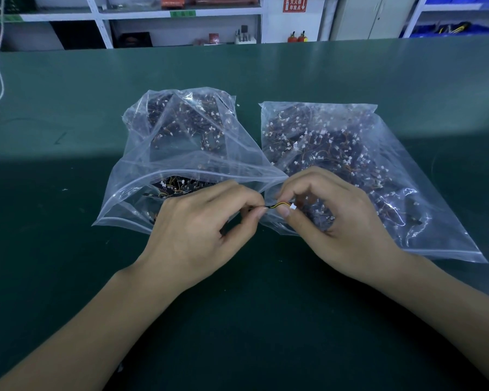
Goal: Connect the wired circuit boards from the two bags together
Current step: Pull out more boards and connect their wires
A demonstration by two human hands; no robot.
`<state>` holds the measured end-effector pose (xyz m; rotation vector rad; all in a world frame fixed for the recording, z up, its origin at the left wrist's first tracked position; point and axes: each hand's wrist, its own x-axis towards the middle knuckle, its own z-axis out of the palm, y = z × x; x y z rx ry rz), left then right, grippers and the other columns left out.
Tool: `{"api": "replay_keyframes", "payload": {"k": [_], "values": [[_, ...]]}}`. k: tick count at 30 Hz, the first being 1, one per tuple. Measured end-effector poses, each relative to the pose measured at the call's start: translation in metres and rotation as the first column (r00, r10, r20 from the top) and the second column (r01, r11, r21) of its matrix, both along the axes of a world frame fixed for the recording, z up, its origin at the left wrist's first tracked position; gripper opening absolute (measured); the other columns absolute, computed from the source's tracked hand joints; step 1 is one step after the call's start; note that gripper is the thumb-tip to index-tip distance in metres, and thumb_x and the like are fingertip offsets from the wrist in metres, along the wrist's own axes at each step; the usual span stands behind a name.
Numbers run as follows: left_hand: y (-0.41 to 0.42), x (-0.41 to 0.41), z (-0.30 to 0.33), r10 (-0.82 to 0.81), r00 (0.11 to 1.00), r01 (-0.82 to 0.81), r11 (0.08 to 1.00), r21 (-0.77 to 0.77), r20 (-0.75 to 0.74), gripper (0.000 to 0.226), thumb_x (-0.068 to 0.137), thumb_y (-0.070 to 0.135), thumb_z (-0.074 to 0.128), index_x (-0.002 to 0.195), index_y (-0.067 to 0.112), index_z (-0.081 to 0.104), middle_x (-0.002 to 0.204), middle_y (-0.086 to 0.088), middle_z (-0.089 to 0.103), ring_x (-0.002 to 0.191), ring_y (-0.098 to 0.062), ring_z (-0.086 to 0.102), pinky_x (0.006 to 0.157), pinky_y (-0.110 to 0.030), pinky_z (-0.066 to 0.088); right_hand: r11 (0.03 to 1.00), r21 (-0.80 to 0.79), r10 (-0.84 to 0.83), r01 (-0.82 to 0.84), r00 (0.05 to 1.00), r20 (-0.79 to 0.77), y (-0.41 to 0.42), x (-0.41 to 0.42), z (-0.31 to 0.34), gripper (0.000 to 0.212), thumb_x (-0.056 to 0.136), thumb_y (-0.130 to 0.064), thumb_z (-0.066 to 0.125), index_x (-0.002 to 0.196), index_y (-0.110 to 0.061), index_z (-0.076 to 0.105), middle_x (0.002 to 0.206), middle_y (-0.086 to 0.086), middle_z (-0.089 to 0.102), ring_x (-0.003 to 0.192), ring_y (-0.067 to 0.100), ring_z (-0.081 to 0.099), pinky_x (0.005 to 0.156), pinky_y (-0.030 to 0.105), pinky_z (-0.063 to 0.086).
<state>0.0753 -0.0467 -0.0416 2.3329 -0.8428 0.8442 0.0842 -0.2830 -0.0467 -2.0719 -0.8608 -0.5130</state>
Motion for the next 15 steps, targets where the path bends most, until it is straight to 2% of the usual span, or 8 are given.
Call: {"api": "replay_keyframes", "payload": {"k": [4, 8, 12, 15], "values": [[0.0, 0.0, 0.0002, 0.0, 1.0, 0.0, 1.0, 0.0, 0.003, 0.017, 0.106, 0.025, 0.066, 0.095, 0.018, 0.077, 0.081, 0.013, 0.063, 0.065, -0.004, 0.049, 0.054, -0.036, 0.047, 1.0, -0.011, -0.003, 0.002, 1.0, -0.007, -0.0003, 0.0013, -0.0002, 0.007, 0.103, -0.018, 0.069, 0.101, -0.011, 0.07, 0.101, -0.007, 0.067, 0.092, 0.021, 0.065, 0.082, 0.026, 0.049], [0.0004, 0.0005, -0.0014, -0.01, 1.0, 0.01, 1.0, 0.004, -0.011, 0.016, 0.106, 0.026, 0.066, 0.097, 0.019, 0.078, 0.082, 0.011, 0.063, 0.06, -0.015, 0.054, 0.052, -0.04, 0.047, 1.0, -0.003, -0.007, 0.007, 1.0, -0.001, -0.0005, 0.0014, -0.0019, 0.003, 0.102, -0.016, 0.071, 0.102, -0.013, 0.071, 0.101, -0.01, 0.068, 0.091, 0.021, 0.065, 0.082, 0.025, 0.049], [0.0009, 0.001, -0.0011, 0.002, 1.0, -0.002, 1.0, 0.029, 0.003, 0.016, 0.107, 0.027, 0.065, 0.099, 0.021, 0.078, 0.083, 0.012, 0.064, 0.064, -0.012, 0.056, 0.053, -0.038, 0.048, 1.0, -0.02, -0.004, 0.003, 1.0, -0.019, -0.0009, 0.0022, -0.0003, 0.005, 0.103, -0.019, 0.068, 0.102, -0.014, 0.07, 0.102, -0.011, 0.067, 0.091, 0.019, 0.064, 0.081, 0.026, 0.049], [0.0001, 0.0021, -0.0038, 0.012, 1.0, -0.012, 1.0, -0.001, 0.009, 0.016, 0.108, 0.027, 0.067, 0.102, 0.021, 0.08, 0.088, 0.012, 0.07, 0.07, -0.012, 0.063, 0.056, -0.038, 0.052, 1.0, -0.007, -0.019, 0.019, 0.999, -0.036, -0.0015, 0.0016, 0.001, 0.003, 0.101, -0.017, 0.069, 0.102, -0.014, 0.07, 0.102, -0.011, 0.067, 0.089, 0.021, 0.065, 0.08, 0.032, 0.052]]}}
